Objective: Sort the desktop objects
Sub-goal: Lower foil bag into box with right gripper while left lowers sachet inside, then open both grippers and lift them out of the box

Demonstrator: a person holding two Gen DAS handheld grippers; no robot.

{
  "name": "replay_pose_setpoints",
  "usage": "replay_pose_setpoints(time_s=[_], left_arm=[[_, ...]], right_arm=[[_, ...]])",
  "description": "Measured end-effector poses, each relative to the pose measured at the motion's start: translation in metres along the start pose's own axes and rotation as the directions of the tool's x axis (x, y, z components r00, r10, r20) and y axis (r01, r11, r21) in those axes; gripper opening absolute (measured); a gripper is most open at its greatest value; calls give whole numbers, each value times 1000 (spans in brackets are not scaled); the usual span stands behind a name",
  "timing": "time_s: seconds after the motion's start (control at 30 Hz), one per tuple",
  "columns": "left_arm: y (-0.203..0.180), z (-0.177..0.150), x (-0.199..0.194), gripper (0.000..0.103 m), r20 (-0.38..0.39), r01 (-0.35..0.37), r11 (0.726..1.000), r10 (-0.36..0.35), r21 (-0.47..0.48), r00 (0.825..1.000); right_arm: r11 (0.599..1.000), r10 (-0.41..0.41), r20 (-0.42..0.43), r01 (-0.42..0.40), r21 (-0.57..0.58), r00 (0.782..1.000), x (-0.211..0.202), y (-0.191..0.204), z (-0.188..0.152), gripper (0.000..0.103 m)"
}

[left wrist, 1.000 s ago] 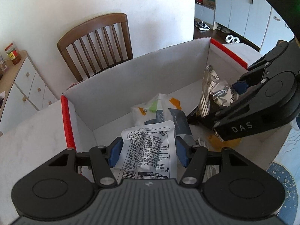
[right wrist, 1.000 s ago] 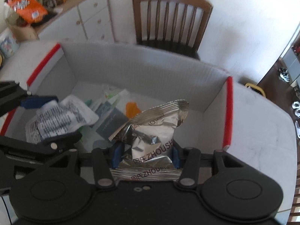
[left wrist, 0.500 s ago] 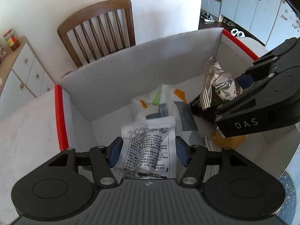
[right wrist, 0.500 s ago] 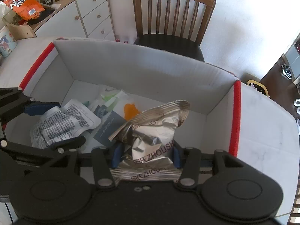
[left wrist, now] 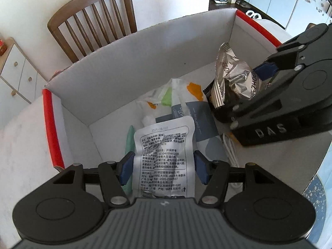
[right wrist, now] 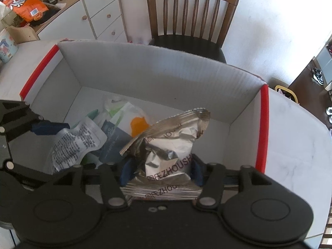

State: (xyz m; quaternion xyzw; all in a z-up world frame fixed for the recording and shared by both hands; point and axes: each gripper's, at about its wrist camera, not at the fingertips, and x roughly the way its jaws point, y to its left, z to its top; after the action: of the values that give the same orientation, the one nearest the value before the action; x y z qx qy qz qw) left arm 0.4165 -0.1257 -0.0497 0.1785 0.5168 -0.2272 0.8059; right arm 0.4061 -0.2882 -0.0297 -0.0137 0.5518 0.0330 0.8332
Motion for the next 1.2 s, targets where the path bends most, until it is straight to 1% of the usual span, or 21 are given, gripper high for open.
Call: replay_pose_setpoints(time_s=[0.07,0.1,0.13,0.2,0.37,0.5,0.8,1.2], left_arm=[[0,0,-2,61,-1,4,1000,-4,-5,1000],[-1,0,-3,65,0,3,1000,-3,-4,1000],[-2,0,-4,73,2,1,1000,-1,0,1000],[-3,-1,-7,81,8,-12,1000,12,1,1000],[-3,-6,-14,82,19,2,1000,-2,-21,1000],[-7,-8,-22,82,32,2,1000,-2,-20,999],[-5,-8,-48,82,79,4,999,-1,-38,997],[-3,-19,-87,82,139,7,999,1,-52,990]], right_arm=[[1000,-3,3,3,-8,1000,-2,1,0,72],[1000,-10,5,10,-11,1000,-3,2,-1,74],[1000,-14,7,14,-13,1000,-4,2,-1,75],[1000,-13,11,13,-12,1000,-8,3,-1,75],[1000,-6,30,6,-11,1000,-18,3,-4,76],[1000,-5,42,5,-3,999,-26,4,-6,76],[1000,-6,79,5,17,997,-52,4,-11,76],[1000,-15,132,13,16,991,-92,15,-23,76]])
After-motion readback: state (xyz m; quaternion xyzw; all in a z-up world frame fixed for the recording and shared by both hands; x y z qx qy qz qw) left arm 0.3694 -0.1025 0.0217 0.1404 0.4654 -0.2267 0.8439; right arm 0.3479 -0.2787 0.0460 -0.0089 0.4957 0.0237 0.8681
